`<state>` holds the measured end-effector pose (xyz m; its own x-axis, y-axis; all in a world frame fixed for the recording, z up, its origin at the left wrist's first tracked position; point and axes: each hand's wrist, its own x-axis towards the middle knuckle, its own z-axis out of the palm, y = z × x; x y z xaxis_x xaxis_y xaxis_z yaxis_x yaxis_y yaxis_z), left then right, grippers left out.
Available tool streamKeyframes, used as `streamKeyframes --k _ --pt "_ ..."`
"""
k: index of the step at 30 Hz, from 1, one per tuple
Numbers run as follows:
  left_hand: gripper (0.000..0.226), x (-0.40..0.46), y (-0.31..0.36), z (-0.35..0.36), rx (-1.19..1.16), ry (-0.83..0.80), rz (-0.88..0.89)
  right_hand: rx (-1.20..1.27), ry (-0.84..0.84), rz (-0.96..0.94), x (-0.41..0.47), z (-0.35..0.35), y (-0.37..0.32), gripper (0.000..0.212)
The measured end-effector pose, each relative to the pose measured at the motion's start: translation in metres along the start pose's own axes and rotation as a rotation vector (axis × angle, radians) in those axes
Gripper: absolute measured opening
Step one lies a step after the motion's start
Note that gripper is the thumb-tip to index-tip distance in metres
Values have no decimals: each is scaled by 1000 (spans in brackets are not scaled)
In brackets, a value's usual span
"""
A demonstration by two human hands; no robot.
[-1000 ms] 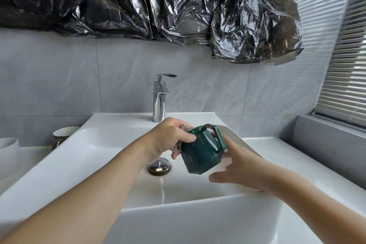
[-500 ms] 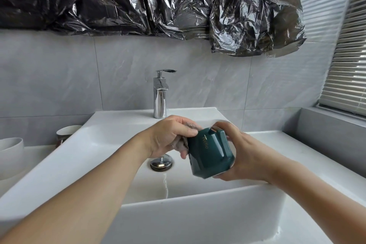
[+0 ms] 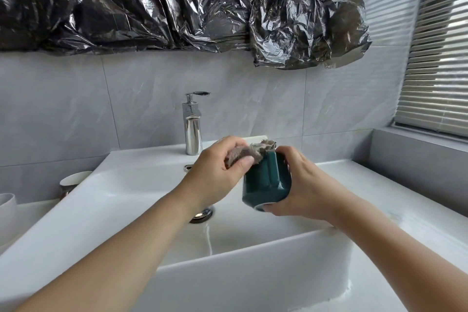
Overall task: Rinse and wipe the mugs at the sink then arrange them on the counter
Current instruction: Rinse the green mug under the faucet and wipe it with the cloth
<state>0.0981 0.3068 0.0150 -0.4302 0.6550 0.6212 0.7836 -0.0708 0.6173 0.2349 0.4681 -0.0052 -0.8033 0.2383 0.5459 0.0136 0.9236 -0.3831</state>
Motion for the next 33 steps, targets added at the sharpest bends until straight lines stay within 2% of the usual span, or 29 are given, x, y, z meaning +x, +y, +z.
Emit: streamKeyframes --k 5,9,11,13,19,21,23,25,26,28,30,33 --pt "23 0 10 -2 -188 -165 -154 -4 -10 -11 -1 1 2 100" --pt "21 -3 8 8 -16 -26 11 -4 13 -63 1 1 0 96" --pt "30 -2 12 13 20 100 -20 12 26 -54 2 1 -1 93" --pt "26 0 13 15 52 161 -8 5 30 -61 2 1 -2 91" --pt "16 -4 12 14 63 19 98 -44 47 -103 3 3 2 86" --pt "17 -6 14 10 32 -32 45 -88 75 -128 4 6 5 88" --pt "23 -1 17 2 -113 54 -109 -129 87 -137 5 6 6 94" --pt "18 3 25 -6 -306 181 -232 -191 64 -140 5 6 7 98" --pt "14 5 30 -7 -342 182 -256 -229 51 -152 5 6 6 98" --pt "8 7 40 -2 -256 46 -274 -285 58 -203 5 5 5 93" --pt "5 6 45 7 -67 -66 -267 -321 96 -270 6 5 5 85" --pt "9 9 47 14 135 -110 -241 -383 98 -318 6 5 4 76"
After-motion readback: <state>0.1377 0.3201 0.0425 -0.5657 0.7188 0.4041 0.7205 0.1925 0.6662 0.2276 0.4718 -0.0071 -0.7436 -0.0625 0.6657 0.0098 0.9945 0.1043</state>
